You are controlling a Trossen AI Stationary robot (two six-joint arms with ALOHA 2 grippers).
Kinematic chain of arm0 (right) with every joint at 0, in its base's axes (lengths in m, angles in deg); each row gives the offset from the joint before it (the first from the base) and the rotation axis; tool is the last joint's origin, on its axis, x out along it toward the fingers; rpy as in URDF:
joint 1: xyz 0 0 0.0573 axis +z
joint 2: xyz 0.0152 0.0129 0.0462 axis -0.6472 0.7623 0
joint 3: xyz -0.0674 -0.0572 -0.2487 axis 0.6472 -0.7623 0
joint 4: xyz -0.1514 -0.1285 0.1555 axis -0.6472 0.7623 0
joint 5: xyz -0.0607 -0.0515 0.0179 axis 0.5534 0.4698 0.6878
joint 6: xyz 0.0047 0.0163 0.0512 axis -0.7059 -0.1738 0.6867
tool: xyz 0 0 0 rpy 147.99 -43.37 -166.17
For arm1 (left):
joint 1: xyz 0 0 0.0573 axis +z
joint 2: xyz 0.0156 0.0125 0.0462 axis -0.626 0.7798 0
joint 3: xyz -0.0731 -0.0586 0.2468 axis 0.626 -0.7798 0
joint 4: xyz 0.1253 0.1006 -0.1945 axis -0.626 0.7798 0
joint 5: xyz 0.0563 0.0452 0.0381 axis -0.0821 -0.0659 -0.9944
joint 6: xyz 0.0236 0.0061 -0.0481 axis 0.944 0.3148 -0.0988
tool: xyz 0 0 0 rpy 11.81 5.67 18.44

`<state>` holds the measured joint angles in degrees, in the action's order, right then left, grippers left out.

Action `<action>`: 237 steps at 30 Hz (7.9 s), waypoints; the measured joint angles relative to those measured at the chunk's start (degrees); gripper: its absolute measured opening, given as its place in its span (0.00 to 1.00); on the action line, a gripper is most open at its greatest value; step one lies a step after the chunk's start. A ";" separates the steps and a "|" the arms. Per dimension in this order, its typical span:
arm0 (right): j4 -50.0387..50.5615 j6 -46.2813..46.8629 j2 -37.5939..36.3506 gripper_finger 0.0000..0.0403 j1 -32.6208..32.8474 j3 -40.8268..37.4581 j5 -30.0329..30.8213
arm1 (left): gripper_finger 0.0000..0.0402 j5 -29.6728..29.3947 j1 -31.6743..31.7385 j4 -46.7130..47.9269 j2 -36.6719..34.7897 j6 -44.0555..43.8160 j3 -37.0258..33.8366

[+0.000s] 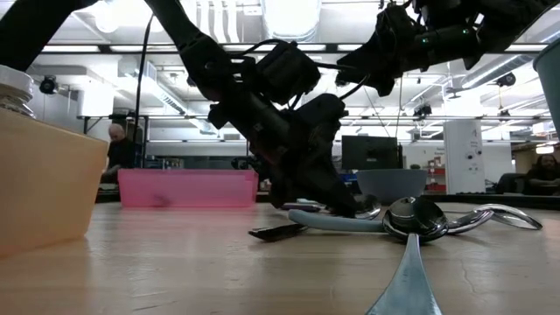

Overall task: Pick & Place Food Item
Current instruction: Put the black spoon into the pink bin, then put the blue spoon into the pink bin

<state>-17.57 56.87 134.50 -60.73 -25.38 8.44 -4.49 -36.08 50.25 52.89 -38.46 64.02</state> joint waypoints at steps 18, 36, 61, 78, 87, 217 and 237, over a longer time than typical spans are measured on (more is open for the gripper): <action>-0.01 0.00 -0.02 0.52 0.02 0.00 0.01 | 0.01 -1.05 0.00 0.29 -1.53 0.60 0.04; -0.04 0.00 -0.07 0.52 0.02 0.00 -0.01 | 0.00 -3.87 0.00 6.90 -7.69 0.27 0.02; 0.02 -0.01 -0.07 0.52 0.00 0.00 0.01 | 0.00 -25.89 0.09 28.87 -27.36 -0.76 -0.04; 0.02 0.00 -0.07 0.52 0.02 0.00 0.01 | 0.00 -46.21 2.24 42.21 -41.20 11.71 0.04; 0.02 -0.01 -0.07 0.52 0.01 0.00 0.00 | 0.00 -51.85 7.01 42.95 -41.83 28.58 0.04; 0.04 0.00 -0.07 0.52 0.02 0.00 0.01 | 0.63 -26.89 -27.94 24.47 -3.96 -32.90 17.38; 0.02 0.00 -0.07 0.52 0.02 0.00 0.00 | 0.63 -23.28 -28.15 23.93 5.57 -37.46 23.39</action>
<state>-17.55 56.87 134.43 -60.71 -25.38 8.45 -27.77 -64.23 74.19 58.46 -75.92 87.40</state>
